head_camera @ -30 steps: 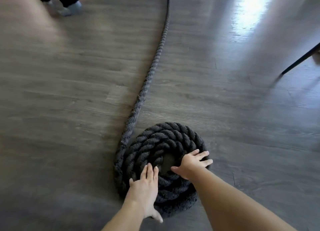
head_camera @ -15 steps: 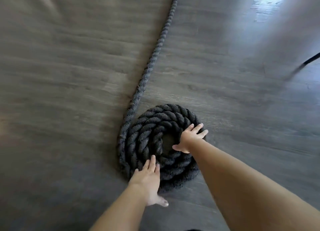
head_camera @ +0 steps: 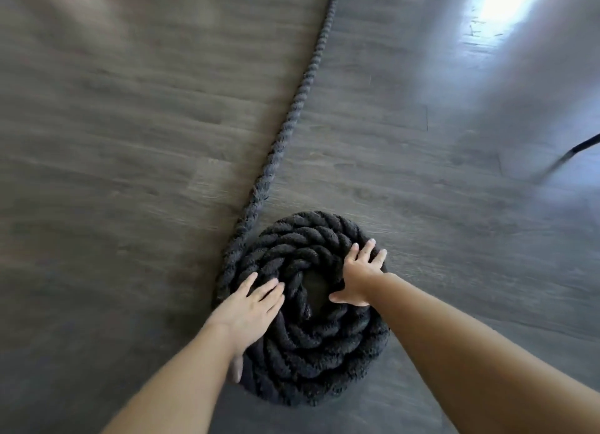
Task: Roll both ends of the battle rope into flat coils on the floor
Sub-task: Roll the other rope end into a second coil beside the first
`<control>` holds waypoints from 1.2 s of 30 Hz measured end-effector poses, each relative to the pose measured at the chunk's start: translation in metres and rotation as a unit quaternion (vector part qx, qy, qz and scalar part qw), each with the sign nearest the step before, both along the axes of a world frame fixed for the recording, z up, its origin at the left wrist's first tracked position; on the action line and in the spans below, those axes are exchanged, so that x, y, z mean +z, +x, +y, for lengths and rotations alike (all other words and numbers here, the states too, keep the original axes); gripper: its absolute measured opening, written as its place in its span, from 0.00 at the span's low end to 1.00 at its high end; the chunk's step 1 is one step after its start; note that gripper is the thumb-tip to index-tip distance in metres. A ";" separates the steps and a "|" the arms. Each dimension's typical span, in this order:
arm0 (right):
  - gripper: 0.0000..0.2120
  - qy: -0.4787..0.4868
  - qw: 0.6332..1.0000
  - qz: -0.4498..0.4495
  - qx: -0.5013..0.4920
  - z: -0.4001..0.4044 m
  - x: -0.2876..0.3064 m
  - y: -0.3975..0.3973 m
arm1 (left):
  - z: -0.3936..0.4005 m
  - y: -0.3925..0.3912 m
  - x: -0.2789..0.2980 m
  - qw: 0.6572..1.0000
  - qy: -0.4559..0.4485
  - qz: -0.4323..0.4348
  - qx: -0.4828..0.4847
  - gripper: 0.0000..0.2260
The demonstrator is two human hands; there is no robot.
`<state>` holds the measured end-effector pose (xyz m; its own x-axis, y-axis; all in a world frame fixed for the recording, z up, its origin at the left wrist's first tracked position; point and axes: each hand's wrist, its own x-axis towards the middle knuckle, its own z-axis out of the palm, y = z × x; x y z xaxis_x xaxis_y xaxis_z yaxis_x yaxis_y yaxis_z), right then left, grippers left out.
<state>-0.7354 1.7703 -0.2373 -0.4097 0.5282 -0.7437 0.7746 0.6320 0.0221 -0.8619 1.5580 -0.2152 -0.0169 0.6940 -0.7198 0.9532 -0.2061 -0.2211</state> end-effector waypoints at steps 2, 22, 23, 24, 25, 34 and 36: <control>0.62 0.005 1.000 -0.001 0.022 0.009 0.000 -0.007 | 0.007 -0.008 -0.004 0.999 0.006 -0.010 -0.041 0.68; 0.40 0.079 0.969 0.098 -0.214 -0.027 0.003 -0.016 | 0.032 0.011 -0.017 0.997 0.031 -0.027 0.058 0.66; 0.39 0.069 0.958 0.100 -0.259 -0.037 0.002 -0.020 | 0.038 0.014 -0.017 0.996 0.033 -0.027 0.083 0.66; 0.39 0.056 0.946 0.100 -0.303 -0.046 0.002 -0.025 | 0.043 0.016 -0.016 0.993 0.035 -0.028 0.106 0.66; 0.39 0.040 0.932 0.100 -0.345 -0.054 0.002 -0.030 | 0.048 0.018 -0.016 0.991 0.036 -0.028 0.125 0.66; 0.52 -0.004 0.927 0.096 -0.363 -0.064 -0.002 -0.035 | 0.076 0.012 -0.004 0.987 0.039 -0.058 0.142 0.63; 0.53 -0.011 0.927 0.091 -0.365 -0.061 0.000 -0.035 | 0.080 -0.014 0.006 0.989 0.072 -0.095 0.092 0.55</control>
<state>-0.7704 1.7092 -0.2378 -0.0702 0.6993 -0.7114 0.9854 -0.0622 -0.1584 -0.8755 1.6385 -0.2092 -0.0255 0.7873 -0.6161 0.9988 -0.0053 -0.0481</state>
